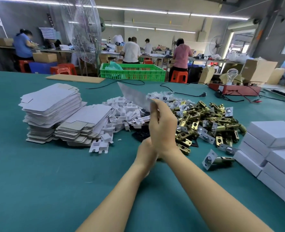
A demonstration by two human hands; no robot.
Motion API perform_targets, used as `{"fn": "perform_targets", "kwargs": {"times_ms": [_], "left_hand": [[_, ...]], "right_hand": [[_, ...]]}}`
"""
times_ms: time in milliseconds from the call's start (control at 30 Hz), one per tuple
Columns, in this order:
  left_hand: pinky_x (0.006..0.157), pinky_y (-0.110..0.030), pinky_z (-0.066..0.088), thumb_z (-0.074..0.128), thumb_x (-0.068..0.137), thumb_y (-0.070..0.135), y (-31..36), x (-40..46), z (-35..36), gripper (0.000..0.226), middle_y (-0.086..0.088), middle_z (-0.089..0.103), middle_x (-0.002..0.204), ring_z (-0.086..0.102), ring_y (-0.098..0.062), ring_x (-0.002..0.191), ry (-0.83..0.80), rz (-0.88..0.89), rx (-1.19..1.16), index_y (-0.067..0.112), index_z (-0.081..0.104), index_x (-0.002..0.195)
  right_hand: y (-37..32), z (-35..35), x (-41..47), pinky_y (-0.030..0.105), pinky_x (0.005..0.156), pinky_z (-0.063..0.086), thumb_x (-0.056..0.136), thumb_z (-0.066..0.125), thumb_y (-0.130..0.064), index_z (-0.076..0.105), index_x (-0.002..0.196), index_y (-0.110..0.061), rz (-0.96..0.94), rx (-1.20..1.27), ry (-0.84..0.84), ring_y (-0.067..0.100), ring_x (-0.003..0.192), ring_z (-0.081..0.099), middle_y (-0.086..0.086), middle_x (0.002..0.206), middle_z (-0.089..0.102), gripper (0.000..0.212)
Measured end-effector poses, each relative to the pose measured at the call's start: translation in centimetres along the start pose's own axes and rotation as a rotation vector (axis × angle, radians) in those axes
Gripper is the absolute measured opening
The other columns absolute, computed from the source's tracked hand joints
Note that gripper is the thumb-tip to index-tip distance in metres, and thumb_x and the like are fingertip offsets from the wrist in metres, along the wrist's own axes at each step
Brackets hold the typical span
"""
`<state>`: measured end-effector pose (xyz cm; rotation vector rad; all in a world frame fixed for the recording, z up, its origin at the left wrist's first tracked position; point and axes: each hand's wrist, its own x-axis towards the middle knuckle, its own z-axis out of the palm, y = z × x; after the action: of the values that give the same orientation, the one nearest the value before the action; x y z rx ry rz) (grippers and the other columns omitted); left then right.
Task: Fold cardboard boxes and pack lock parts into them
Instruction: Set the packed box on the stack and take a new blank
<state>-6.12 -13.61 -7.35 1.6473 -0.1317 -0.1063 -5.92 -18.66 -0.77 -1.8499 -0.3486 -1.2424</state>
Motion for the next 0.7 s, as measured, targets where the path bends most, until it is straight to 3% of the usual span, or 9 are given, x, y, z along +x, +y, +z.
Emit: {"fn": "perform_targets", "kwargs": {"times_ms": [100, 233, 333, 367, 433, 467, 567, 633, 700], "left_hand": [[0.052, -0.026, 0.052, 0.040, 0.102, 0.008, 0.3, 0.6, 0.5, 0.031, -0.013, 0.061, 0.066, 0.060, -0.016, 0.050, -0.039, -0.097, -0.233, 0.003, 0.057, 0.076], [0.049, -0.027, 0.056, 0.039, 0.106, 0.026, 0.9, 1.0, 0.5, 0.041, -0.013, 0.067, 0.060, 0.067, -0.020, 0.051, 0.025, -0.214, -0.481, -0.001, 0.059, 0.083], [0.055, -0.029, 0.058, 0.039, 0.102, 0.047, 0.9, 1.0, -0.1, 0.053, -0.012, 0.071, 0.079, 0.069, -0.021, 0.065, -0.002, -0.269, -0.555, 0.000, 0.062, 0.094], [0.056, -0.029, 0.058, 0.045, 0.101, 0.045, 1.1, 0.9, -0.1, 0.048, -0.011, 0.071, 0.085, 0.068, -0.021, 0.068, -0.013, -0.267, -0.572, 0.000, 0.061, 0.100], [0.058, -0.026, 0.057, 0.058, 0.096, 0.021, 1.0, 0.7, 0.0, 0.028, -0.008, 0.071, 0.093, 0.069, -0.019, 0.072, -0.033, -0.215, -0.557, 0.000, 0.057, 0.115], [0.059, -0.025, 0.057, 0.061, 0.093, 0.008, 0.8, 0.6, 0.0, 0.031, -0.008, 0.070, 0.097, 0.069, -0.018, 0.076, -0.043, -0.181, -0.529, 0.000, 0.053, 0.122], [0.063, -0.026, 0.059, 0.061, 0.087, -0.010, 0.4, 0.5, -0.2, 0.043, -0.009, 0.071, 0.107, 0.070, -0.017, 0.083, -0.069, -0.106, -0.474, 0.003, 0.055, 0.128], [0.063, -0.028, 0.060, 0.062, 0.086, -0.009, 0.4, 0.6, -0.4, 0.041, -0.006, 0.073, 0.104, 0.071, -0.016, 0.081, -0.048, -0.080, -0.488, 0.008, 0.058, 0.123], [0.060, -0.027, 0.059, 0.063, 0.087, -0.007, 0.4, 0.7, -0.4, 0.036, 0.000, 0.076, 0.094, 0.073, -0.013, 0.078, -0.007, -0.051, -0.522, 0.013, 0.059, 0.116]], "right_hand": [[2.1, -5.1, -0.5, 0.028, 0.083, 0.051, 0.085, 0.057, 0.009, 0.066, 0.098, 0.004, 0.013, -0.061, 0.030, 0.022, 0.095, 0.064, 0.012, 0.097, 0.068, 0.016], [4.5, -9.1, -2.5, 0.021, 0.094, 0.047, 0.076, 0.052, 0.023, 0.064, 0.085, 0.004, 0.066, -0.095, -0.006, 0.027, 0.118, 0.057, 0.015, 0.107, 0.066, 0.024], [6.0, -10.3, -4.2, 0.015, 0.095, 0.042, 0.073, 0.052, 0.027, 0.066, 0.082, 0.004, 0.067, -0.173, -0.053, 0.030, 0.115, 0.056, 0.020, 0.114, 0.061, 0.028], [6.4, -10.4, -4.5, 0.011, 0.096, 0.039, 0.074, 0.052, 0.026, 0.067, 0.082, 0.003, 0.079, -0.177, -0.079, 0.026, 0.115, 0.054, 0.020, 0.117, 0.058, 0.029], [6.7, -10.5, -4.7, 0.020, 0.095, 0.044, 0.079, 0.051, 0.023, 0.068, 0.084, 0.001, 0.165, -0.143, -0.139, 0.016, 0.117, 0.051, 0.014, 0.122, 0.054, 0.028], [6.7, -10.4, -4.8, 0.024, 0.092, 0.047, 0.082, 0.050, 0.021, 0.068, 0.085, 0.000, 0.198, -0.118, -0.167, 0.011, 0.115, 0.052, 0.009, 0.122, 0.055, 0.028], [6.5, -10.2, -5.1, 0.013, 0.073, 0.042, 0.091, 0.045, 0.011, 0.066, 0.090, -0.015, 0.298, -0.033, -0.265, -0.006, 0.084, 0.056, -0.021, 0.092, 0.063, 0.034], [6.2, -10.0, -5.3, 0.015, 0.068, 0.044, 0.099, 0.039, 0.000, 0.063, 0.098, -0.028, 0.476, 0.137, -0.311, -0.002, 0.074, 0.057, -0.022, 0.084, 0.065, 0.036], [5.9, -9.6, -5.2, 0.028, 0.079, 0.054, 0.101, 0.036, -0.006, 0.061, 0.109, -0.031, 0.651, 0.376, -0.316, 0.015, 0.093, 0.064, -0.008, 0.103, 0.066, 0.036]]}}
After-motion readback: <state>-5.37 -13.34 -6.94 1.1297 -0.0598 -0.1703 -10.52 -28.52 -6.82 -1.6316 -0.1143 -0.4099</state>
